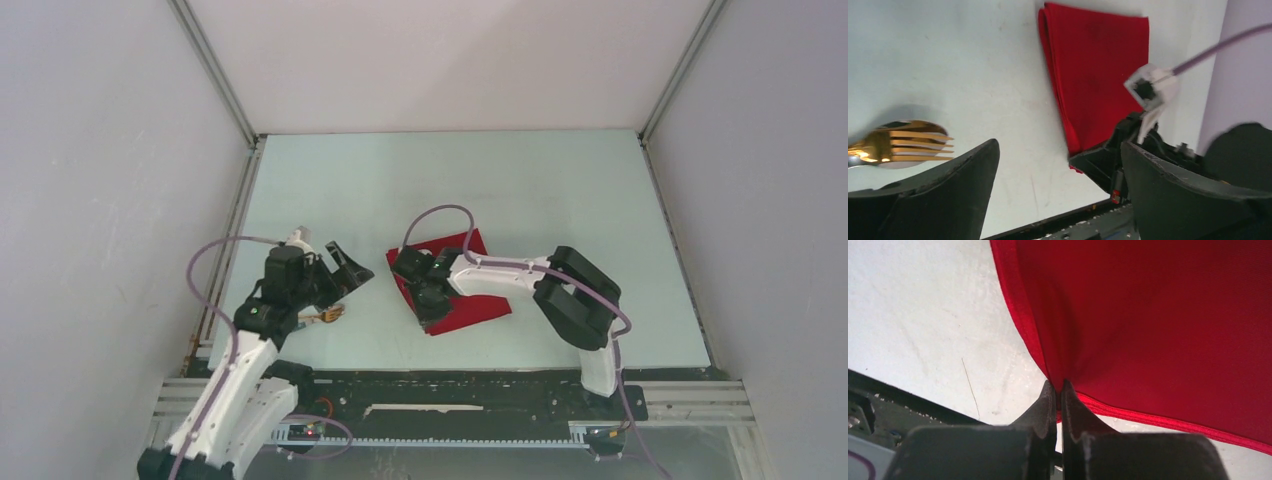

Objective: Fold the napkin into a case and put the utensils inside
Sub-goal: Pick up the lower triangle-folded napkin from the center of the board.

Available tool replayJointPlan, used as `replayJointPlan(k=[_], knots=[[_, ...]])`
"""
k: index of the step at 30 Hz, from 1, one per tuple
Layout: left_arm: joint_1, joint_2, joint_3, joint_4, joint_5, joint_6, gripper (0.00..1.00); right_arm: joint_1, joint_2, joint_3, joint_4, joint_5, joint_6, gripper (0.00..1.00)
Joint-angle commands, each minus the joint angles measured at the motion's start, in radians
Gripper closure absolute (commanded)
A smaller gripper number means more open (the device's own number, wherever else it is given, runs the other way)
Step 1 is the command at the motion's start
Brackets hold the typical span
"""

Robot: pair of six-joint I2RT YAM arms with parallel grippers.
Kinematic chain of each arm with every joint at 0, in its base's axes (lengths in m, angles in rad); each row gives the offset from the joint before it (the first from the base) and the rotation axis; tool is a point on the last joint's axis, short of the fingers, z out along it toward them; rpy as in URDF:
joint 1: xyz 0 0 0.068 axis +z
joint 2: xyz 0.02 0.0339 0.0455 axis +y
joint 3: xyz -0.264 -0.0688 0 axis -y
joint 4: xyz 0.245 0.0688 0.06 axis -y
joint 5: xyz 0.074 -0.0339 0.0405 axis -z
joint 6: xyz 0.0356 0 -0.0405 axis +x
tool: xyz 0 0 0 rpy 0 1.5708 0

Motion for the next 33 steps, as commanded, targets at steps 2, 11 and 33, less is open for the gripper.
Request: replayJointPlan(k=[2, 11, 33], knots=[[0.029, 0.173, -0.101, 0.371, 0.209, -0.224, 0.01, -0.051, -0.122, -0.099, 0.165, -0.124, -0.017, 1.00], [0.020, 0.555, -0.121, 0.730, 0.268, -0.321, 0.00, -0.125, -0.241, -0.274, 0.357, -0.283, 0.013, 1.00], [-0.061, 0.985, 0.080, 0.803, 0.073, -0.263, 0.38, -0.197, -0.336, -0.399, 0.458, -0.371, 0.019, 1.00]])
